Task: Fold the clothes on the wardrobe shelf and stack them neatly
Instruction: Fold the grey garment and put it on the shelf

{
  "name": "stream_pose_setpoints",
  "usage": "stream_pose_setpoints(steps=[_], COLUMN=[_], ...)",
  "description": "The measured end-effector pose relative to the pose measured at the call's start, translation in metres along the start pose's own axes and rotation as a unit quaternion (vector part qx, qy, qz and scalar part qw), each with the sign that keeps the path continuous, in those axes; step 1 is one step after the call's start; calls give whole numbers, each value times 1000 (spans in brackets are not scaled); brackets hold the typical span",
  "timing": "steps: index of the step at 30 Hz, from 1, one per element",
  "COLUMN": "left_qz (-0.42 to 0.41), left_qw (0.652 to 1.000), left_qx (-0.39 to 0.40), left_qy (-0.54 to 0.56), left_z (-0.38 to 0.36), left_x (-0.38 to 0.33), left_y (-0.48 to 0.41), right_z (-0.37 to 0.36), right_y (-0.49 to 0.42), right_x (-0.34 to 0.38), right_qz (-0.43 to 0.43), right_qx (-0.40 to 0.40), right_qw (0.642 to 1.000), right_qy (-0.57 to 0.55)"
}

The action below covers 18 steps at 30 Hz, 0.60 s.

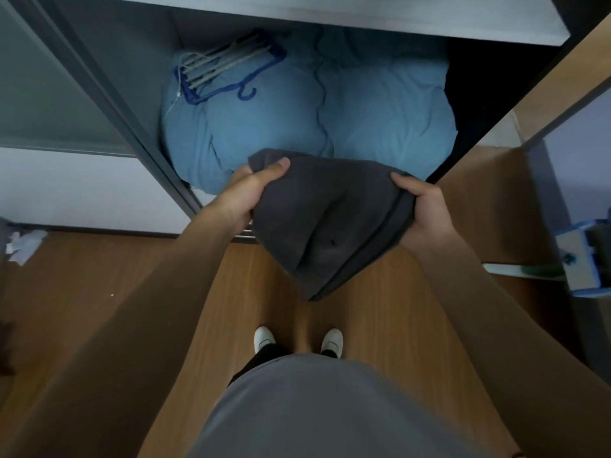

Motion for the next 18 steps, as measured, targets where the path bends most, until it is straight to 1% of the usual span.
stream_pose_setpoints(steps=[2, 4, 6, 8, 9, 11, 12, 14, 16, 18], left_qz=[-8, -2, 16, 37, 38, 25, 18, 14, 21, 28], left_qw=[999, 999, 998, 989, 985, 985, 988, 994, 996, 995], left_qx=[-32, -44, -3, 69, 102, 139, 136, 102, 74, 66], left_qy=[-4, 11, 62, 127, 136, 95, 66, 36, 42, 64], left_z=[0, -2, -4, -4, -3, -5, -6, -10, -13, -19], left_x=[-11, -21, -27, -27, -24, -21, -22, -25, -27, -29], left_y=[-3, -6, -5, -1, 2, 6, 7, 7, 5, 3], right_z=[2, 0, -1, -1, -1, 2, 5, 11, 15, 19], right_y=[-2, -3, -6, -9, -10, -11, -11, -12, -11, -10], right_x=[3, 4, 6, 8, 9, 11, 12, 15, 17, 12], right_qz=[1, 4, 8, 9, 9, 13, 15, 27, 47, 63], right_qx=[-1, -9, -24, -33, -36, -38, -35, -23, 3, 17], right_qw=[1000, 1000, 1000, 999, 999, 999, 999, 999, 998, 998], right_qy=[4, 5, 5, 3, 3, -5, -13, -28, -32, -14])
Point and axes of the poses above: each hand's wrist, its own y-axis away from the middle knuckle, its own z-axis out of the back of the hand, x = y × z, the point moved 2 cm from there along -y, towards the middle knuckle, and after that the axes turned 9 degrees about -y, right-handed, at the moved point
